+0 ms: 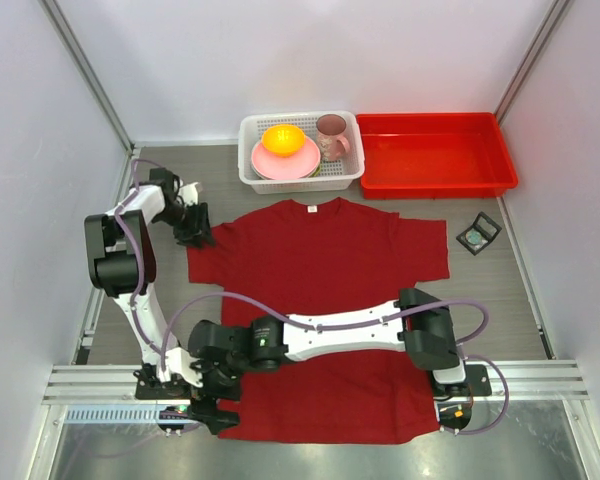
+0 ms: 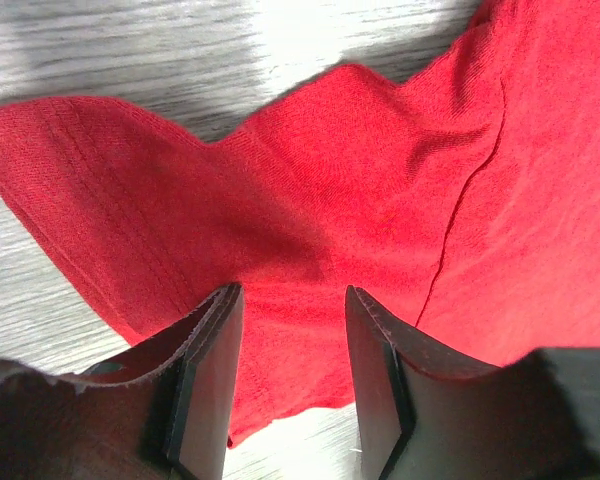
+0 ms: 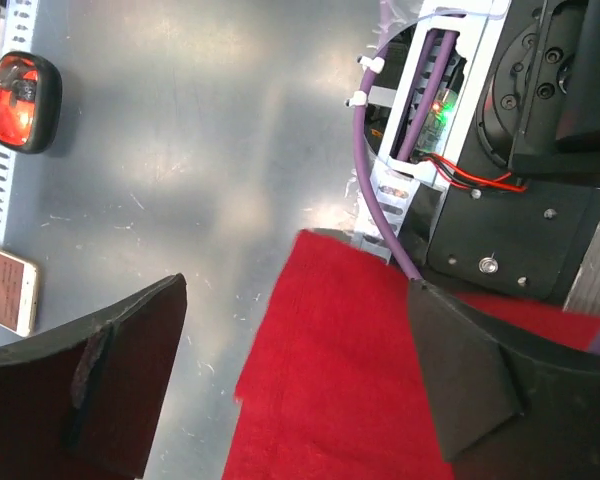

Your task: Pin the brooch onto the clothing

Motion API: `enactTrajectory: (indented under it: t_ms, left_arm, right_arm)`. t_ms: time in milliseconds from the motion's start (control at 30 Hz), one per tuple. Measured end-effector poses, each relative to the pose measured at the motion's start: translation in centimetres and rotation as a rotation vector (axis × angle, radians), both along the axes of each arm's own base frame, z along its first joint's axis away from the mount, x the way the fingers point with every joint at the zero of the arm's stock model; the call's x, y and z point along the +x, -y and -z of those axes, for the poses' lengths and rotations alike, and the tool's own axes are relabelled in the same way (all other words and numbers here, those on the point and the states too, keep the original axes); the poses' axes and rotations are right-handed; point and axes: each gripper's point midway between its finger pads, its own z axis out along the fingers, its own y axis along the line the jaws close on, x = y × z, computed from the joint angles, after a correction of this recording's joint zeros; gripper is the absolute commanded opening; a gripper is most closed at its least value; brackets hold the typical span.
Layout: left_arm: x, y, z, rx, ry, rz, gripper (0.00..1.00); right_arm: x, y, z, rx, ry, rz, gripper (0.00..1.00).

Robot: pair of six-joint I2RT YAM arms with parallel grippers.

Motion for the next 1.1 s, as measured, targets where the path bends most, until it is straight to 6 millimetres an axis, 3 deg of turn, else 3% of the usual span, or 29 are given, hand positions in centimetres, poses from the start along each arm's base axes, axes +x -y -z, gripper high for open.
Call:
enactTrajectory:
  t_ms: [167, 267, 333, 467, 567, 633, 767, 900, 1100]
  left_arm:
    - [0.1, -0.2, -0.1, 0.003, 0.009, 0.009, 0.51]
    - [0.2, -0.3, -0.2, 0.008, 0.017, 0.024, 0.55]
    - [0.3, -0.4, -0.2, 0.014, 0.029, 0.039, 0.57]
    - [0.6, -0.7, -1.4, 0.033, 0.088, 0.09, 0.63]
    - [1.1, -0.8, -4.2, 0.05, 0.185, 0.129, 0.65]
    - [1.4, -0.7, -6.7, 0.057, 0.265, 0.155, 0.65]
    - [1.4, -0.4, -9.5, 0.068, 0.364, 0.201, 0.62]
    - [0.9, 0.3, -8.8, 0.042, 0.353, 0.213, 0.59]
    - [-0.5, 0.9, -5.2, 0.019, 0.246, 0.205, 0.53]
  right_arm:
    - [2.7, 1.0, 0.2, -0.04, -0.034, 0.012, 1.0]
    - [7.4, 3.0, -0.3, -0.083, -0.033, 0.063, 1.0]
    - [12.6, 5.3, -1.2, -0.099, -0.009, 0.141, 1.0]
    - [24.1, 13.1, -3.2, -0.094, 0.075, 0.392, 1.0]
    - [31.3, 22.2, -3.3, -0.151, 0.147, 0.636, 1.0]
    - [34.2, 28.0, -2.5, -0.215, 0.179, 0.772, 1.0]
    - [36.5, 36.4, 0.1, -0.355, 0.179, 0.935, 0.99]
    - [38.1, 42.1, 2.0, -0.444, 0.166, 1.05, 0.92]
    - [40.1, 45.4, 5.7, -0.539, 0.145, 1.115, 0.89]
